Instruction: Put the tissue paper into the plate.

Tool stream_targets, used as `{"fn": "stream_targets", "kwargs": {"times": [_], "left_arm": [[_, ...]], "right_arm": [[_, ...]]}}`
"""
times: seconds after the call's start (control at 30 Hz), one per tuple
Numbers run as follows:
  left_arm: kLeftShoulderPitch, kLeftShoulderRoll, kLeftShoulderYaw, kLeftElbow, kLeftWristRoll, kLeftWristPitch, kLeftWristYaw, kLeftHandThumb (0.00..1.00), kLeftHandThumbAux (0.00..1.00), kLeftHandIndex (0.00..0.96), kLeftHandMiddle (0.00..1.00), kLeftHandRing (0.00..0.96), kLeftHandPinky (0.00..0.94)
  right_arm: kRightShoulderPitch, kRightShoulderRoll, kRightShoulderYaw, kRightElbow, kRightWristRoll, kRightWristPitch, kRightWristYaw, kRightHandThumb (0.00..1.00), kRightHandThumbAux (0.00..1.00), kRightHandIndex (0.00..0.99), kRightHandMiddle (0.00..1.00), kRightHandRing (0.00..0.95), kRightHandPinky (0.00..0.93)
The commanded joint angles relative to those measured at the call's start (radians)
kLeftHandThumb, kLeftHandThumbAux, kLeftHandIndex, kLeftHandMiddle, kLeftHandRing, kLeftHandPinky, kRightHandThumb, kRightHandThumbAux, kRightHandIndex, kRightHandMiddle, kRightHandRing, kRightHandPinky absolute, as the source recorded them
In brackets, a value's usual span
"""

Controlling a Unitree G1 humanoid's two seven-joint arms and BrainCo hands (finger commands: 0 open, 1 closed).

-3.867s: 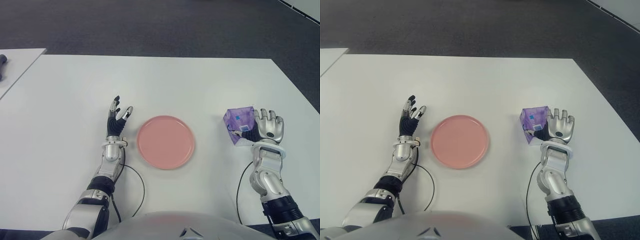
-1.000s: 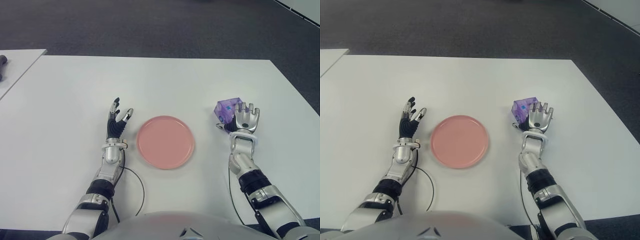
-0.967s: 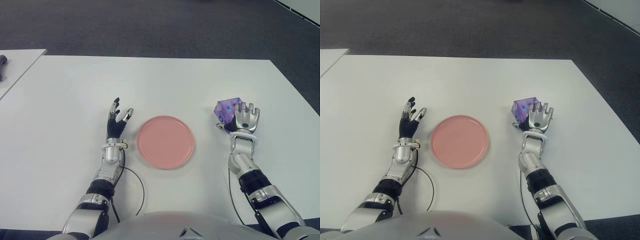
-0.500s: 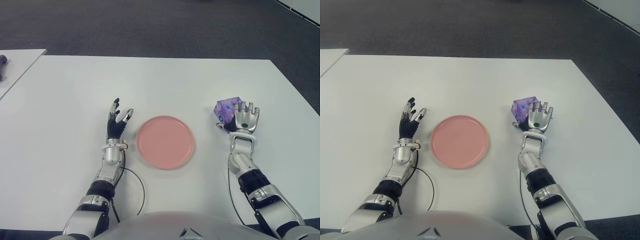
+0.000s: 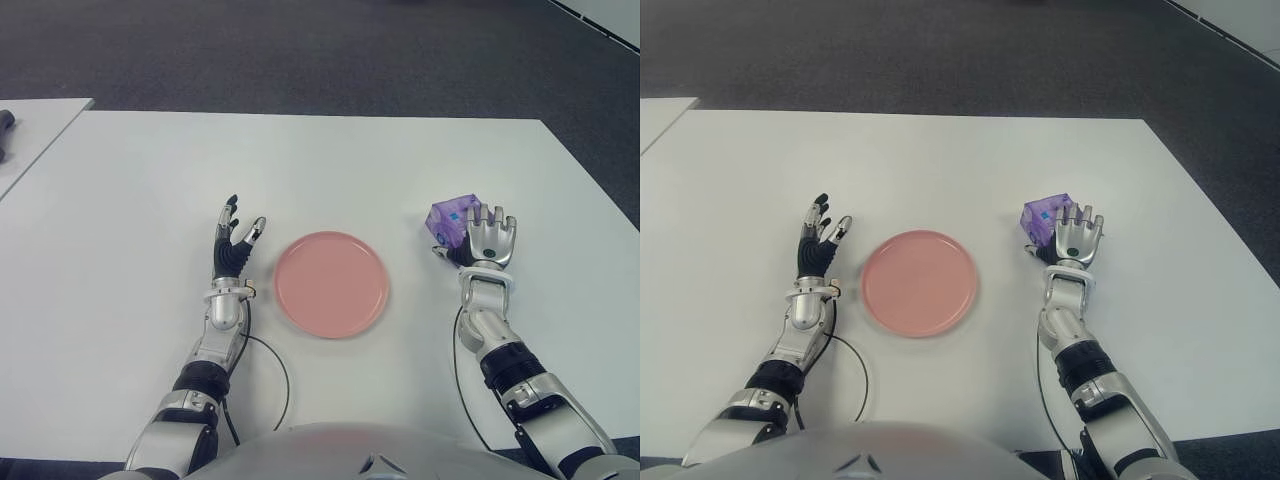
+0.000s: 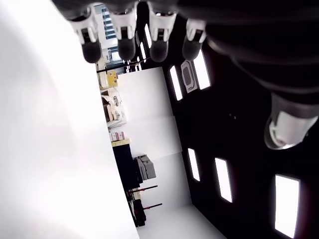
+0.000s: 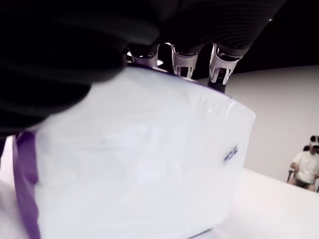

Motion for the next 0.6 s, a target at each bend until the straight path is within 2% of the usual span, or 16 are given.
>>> {"fn": "stream_targets", "kwargs": {"times": [0.03, 0.13, 0.23, 0.37, 0.6], "left_arm": [[0.023, 0.001, 0.002, 0.027, 0.012, 0.001, 0.01, 0.0, 0.439, 0.0, 0.0, 0.0, 0.0], [0.023, 0.0, 0.004, 0.027, 0.008, 0.003, 0.007, 0.0, 0.438, 0.0, 0.0, 0.0, 0.0], [0.024, 0.0, 0.004, 0.025, 0.006, 0.005, 0.004, 0.0, 0.436, 0.0, 0.0, 0.0, 0.0], [0.031, 0.0, 0.004, 0.011, 0.003, 0.019, -0.003, 0.0, 0.434, 0.0, 0.0, 0.0, 0.0], [0.034, 0.0, 0.006, 0.003, 0.002, 0.023, -0.001, 0.0, 0.433, 0.0, 0.0, 0.0, 0.0]], "right_arm": [[0.099, 0.018, 0.006, 0.051, 0.141, -0.148, 0.024, 0.476, 0.614, 0.332, 0.527, 0.543, 0.563], [0.093, 0.024, -0.016, 0.077, 0.201, -0.218, -0.03, 0.64, 0.68, 0.398, 0.647, 0.674, 0.695], [0.088, 0.027, -0.032, 0.103, 0.244, -0.271, -0.078, 0.782, 0.679, 0.401, 0.612, 0.732, 0.771], [0.088, 0.025, -0.052, 0.126, 0.307, -0.362, -0.135, 0.832, 0.68, 0.393, 0.57, 0.766, 0.805], [0.087, 0.022, -0.063, 0.149, 0.354, -0.421, -0.177, 0.847, 0.682, 0.386, 0.528, 0.801, 0.832]]}}
